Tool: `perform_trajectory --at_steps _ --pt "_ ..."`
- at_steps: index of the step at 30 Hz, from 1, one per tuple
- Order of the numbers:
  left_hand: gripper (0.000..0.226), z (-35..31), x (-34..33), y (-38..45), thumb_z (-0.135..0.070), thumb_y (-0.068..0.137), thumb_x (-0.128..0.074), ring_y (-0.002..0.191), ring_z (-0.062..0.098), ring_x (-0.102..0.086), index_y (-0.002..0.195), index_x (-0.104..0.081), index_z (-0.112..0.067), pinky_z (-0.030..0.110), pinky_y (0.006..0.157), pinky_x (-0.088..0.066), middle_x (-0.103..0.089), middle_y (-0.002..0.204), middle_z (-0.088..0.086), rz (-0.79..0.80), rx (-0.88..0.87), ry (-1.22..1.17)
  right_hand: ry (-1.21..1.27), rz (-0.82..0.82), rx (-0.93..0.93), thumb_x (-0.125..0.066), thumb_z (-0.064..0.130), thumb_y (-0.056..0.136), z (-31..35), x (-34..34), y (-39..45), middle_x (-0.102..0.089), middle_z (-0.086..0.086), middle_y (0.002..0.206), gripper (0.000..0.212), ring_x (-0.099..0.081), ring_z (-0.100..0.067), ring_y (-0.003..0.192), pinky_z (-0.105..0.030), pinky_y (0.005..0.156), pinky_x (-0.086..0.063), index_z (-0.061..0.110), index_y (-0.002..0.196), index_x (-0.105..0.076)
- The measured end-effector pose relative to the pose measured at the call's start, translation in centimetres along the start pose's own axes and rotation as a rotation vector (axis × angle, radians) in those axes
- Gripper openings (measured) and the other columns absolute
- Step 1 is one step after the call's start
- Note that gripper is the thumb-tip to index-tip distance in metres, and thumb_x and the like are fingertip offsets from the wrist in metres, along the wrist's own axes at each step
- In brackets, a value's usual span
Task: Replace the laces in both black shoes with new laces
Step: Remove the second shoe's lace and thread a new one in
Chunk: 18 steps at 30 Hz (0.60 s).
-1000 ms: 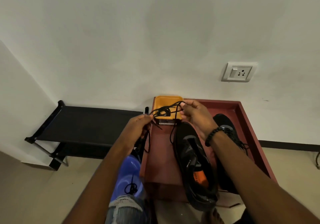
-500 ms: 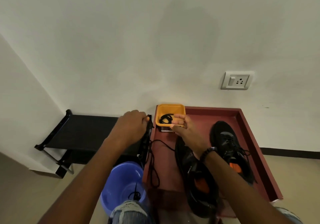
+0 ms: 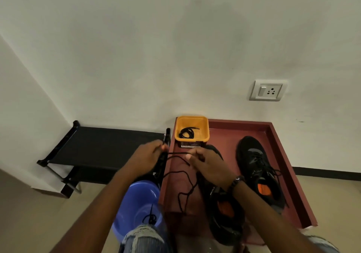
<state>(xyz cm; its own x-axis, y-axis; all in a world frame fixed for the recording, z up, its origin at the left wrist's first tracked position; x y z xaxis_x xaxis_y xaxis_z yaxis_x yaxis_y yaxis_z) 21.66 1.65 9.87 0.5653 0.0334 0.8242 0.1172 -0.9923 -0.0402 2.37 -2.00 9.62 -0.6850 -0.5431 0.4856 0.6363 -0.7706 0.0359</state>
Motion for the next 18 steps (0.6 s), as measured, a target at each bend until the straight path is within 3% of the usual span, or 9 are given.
perform_trajectory --at_steps 3,6,8,10,12,13,15,16,18 --pt "0.024 -0.3 -3.9 -2.3 -0.015 0.105 -0.040 0.079 0.009 -0.060 0.095 -0.057 -0.030 0.026 0.074 -0.052 -0.062 0.092 -0.004 0.207 0.072 -0.254 0.041 -0.006 0.012 -0.054 0.028 0.101 1.3 -0.5 2.1 -0.071 0.002 0.080 0.015 -0.062 0.002 0.068 -0.012 0.070 -0.049 0.021 0.097 -0.067" --pt "0.027 -1.6 -5.6 -3.8 -0.005 0.103 -0.040 0.088 0.013 -0.065 0.107 -0.061 -0.023 0.024 0.078 -0.053 -0.068 0.100 0.004 0.131 0.265 -0.951 0.114 0.098 -0.062 -0.055 0.026 0.101 1.7 -4.3 4.8 -0.070 0.004 0.083 0.017 -0.066 -0.006 0.077 -0.027 0.079 -0.055 0.015 0.102 -0.067" --pt "0.028 -0.9 -6.3 -3.8 -0.006 0.102 -0.040 0.094 0.019 -0.068 0.116 -0.062 -0.017 0.029 0.081 -0.055 -0.071 0.105 0.009 0.058 0.339 -1.126 0.059 0.069 -0.082 -0.056 0.028 0.099 1.6 -5.1 6.5 -0.068 0.007 0.083 0.018 -0.065 -0.009 0.082 -0.033 0.081 -0.054 0.015 0.103 -0.067" --pt "0.023 1.1 -6.9 -3.7 -0.009 0.102 -0.044 0.089 0.022 -0.066 0.113 -0.064 -0.011 0.034 0.082 -0.053 -0.069 0.103 0.014 0.027 0.407 -1.024 -0.053 0.038 -0.067 -0.057 0.026 0.097 0.2 -5.5 7.9 -0.068 0.003 0.092 0.015 -0.064 -0.015 0.089 -0.035 0.086 -0.053 0.015 0.104 -0.065" --pt "0.022 4.0 -7.2 -3.5 -0.017 0.103 -0.048 0.081 0.020 -0.060 0.106 -0.067 -0.007 0.034 0.077 -0.048 -0.067 0.096 0.016 0.004 0.427 -0.715 -0.237 0.129 -0.071 -0.061 0.031 0.090 -2.9 -6.6 8.8 -0.066 -0.003 0.106 0.027 -0.061 -0.021 0.098 -0.044 0.092 -0.052 0.013 0.109 -0.062" --pt "0.024 5.2 -7.3 -3.4 -0.021 0.104 -0.047 0.079 0.020 -0.060 0.103 -0.068 -0.008 0.034 0.076 -0.047 -0.068 0.093 0.014 0.002 0.423 -0.568 -0.410 0.247 -0.105 -0.063 0.036 0.087 -4.9 -7.7 8.7 -0.060 -0.005 0.122 0.043 -0.055 -0.024 0.110 -0.048 0.099 -0.048 0.011 0.120 -0.057" --pt "0.023 7.2 -7.7 -3.7 -0.022 0.105 -0.044 0.081 0.023 -0.062 0.100 -0.066 -0.017 0.036 0.079 -0.049 -0.066 0.087 0.007 0.015 0.441 -0.413 -0.760 0.442 -0.214 -0.068 0.044 0.083 -9.5 -9.8 7.6 -0.030 -0.012 0.155 0.085 -0.027 -0.034 0.141 -0.050 0.117 -0.028 0.013 0.151 -0.028" --pt "0.023 7.9 -8.1 -3.9 -0.022 0.106 -0.043 0.082 0.023 -0.062 0.103 -0.065 -0.019 0.036 0.080 -0.050 -0.065 0.087 0.004 0.026 0.456 -0.372 -0.848 0.463 -0.259 -0.070 0.047 0.080 -11.2 -10.2 7.1 -0.015 -0.015 0.161 0.100 -0.014 -0.036 0.147 -0.050 0.121 -0.019 0.019 0.157 -0.011" --pt "0.022 8.9 -9.2 -4.2 -0.022 0.106 -0.042 0.083 0.021 -0.060 0.111 -0.063 -0.016 0.034 0.080 -0.049 -0.063 0.089 0.002 0.050 0.472 -0.373 -0.874 0.429 -0.281 -0.074 0.048 0.078 -12.5 -10.9 6.2 -0.008 -0.018 0.162 0.112 -0.010 -0.039 0.149 -0.047 0.123 -0.014 0.022 0.158 0.000"
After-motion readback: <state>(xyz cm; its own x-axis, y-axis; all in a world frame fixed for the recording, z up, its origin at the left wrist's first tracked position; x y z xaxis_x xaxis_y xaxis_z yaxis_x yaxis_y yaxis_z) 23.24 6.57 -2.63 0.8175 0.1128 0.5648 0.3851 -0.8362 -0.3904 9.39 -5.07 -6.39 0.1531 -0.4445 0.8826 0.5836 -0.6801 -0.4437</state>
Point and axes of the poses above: each hand's wrist, its own y-axis towards the middle knuckle, its own x-axis out of the back of the hand, z = x × y, the point moved 7 cm from there along y, towards the middle knuckle
